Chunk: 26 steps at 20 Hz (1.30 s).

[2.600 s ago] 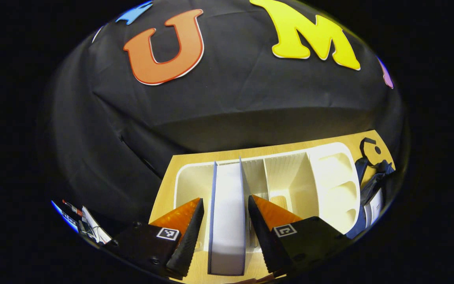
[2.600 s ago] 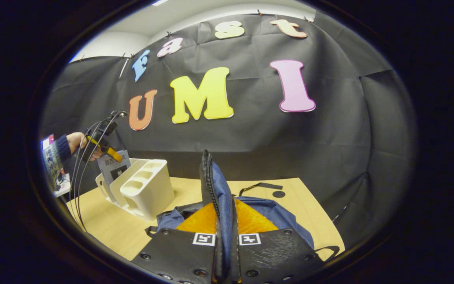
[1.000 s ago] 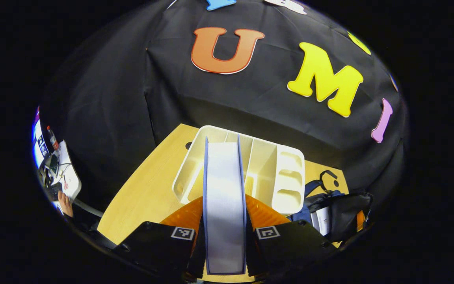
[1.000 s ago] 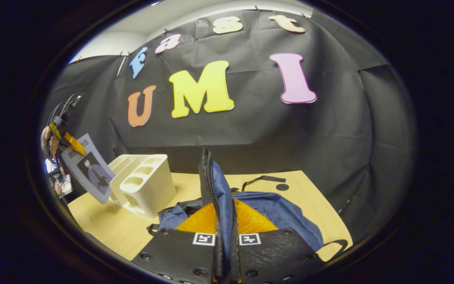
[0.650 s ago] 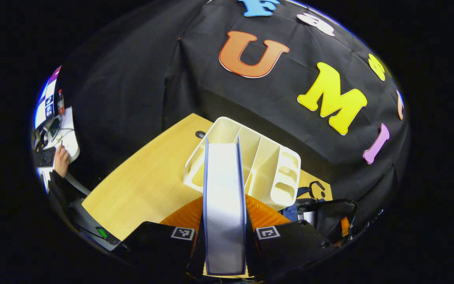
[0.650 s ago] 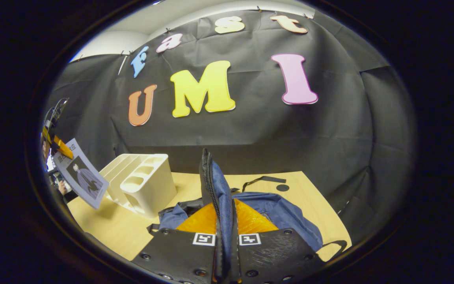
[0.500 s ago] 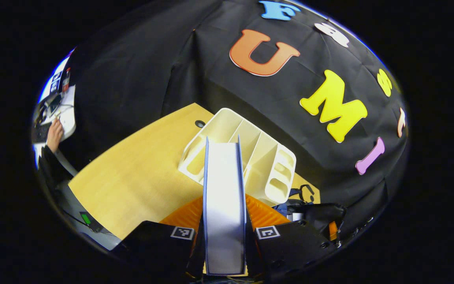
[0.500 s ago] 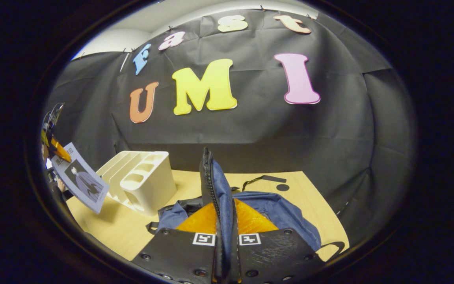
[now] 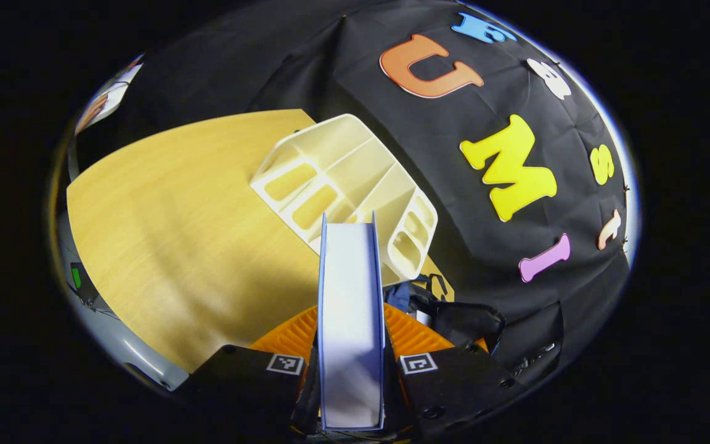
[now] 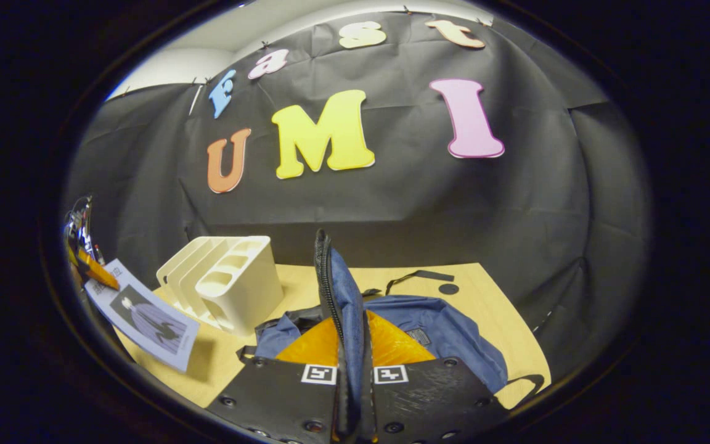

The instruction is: Open the schoolbag, grab two books from the bookshelf and put them into the schoolbag.

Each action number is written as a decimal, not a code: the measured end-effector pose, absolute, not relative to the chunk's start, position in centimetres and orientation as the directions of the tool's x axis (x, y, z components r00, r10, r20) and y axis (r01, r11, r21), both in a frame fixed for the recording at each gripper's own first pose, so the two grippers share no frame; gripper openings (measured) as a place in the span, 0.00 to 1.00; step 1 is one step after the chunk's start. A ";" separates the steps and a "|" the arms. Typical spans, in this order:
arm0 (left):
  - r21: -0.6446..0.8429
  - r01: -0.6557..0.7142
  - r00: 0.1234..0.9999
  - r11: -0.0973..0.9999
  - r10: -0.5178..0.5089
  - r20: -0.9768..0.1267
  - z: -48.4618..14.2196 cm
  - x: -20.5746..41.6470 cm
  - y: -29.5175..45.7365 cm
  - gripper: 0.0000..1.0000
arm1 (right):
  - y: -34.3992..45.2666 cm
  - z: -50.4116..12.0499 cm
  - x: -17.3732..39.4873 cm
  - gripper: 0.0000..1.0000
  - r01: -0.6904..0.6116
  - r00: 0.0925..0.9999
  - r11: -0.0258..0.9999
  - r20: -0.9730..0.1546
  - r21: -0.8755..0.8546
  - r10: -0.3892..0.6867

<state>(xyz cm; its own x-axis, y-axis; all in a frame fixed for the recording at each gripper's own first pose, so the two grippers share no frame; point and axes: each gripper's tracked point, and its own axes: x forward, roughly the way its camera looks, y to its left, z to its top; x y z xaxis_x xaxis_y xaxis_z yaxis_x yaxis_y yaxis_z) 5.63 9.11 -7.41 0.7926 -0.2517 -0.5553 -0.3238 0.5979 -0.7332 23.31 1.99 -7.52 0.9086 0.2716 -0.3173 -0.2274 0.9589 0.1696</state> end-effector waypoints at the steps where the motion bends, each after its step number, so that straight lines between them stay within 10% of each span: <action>1: -0.755 -0.310 0.791 0.578 -0.283 -0.542 -7.7 5.6 8.0 0.43 | 1.9 -7.6 23.1 0.07 -0.227 0.906 0.958 -0.323 0.175 0.273; 14: -0.921 -0.186 0.768 0.343 -0.534 -0.354 -7.8 11.0 -3.8 0.43 | 0.3 -5.4 23.5 0.08 -0.197 0.915 0.958 -0.311 0.210 0.257; 26: -0.832 -0.088 0.773 0.548 -0.489 -0.404 -10.3 18.7 -13.5 0.42 | 0.2 -4.6 23.7 0.07 -0.204 0.912 0.958 -0.316 0.203 0.261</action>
<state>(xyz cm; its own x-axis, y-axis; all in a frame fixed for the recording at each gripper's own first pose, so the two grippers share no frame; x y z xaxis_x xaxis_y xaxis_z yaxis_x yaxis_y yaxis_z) 18.74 -13.54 -10.30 0.7733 -0.4889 -0.4036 -0.0881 0.5476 -0.8321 23.71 0.21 -4.59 0.9122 0.2611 -0.3159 -0.2037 0.9577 0.2033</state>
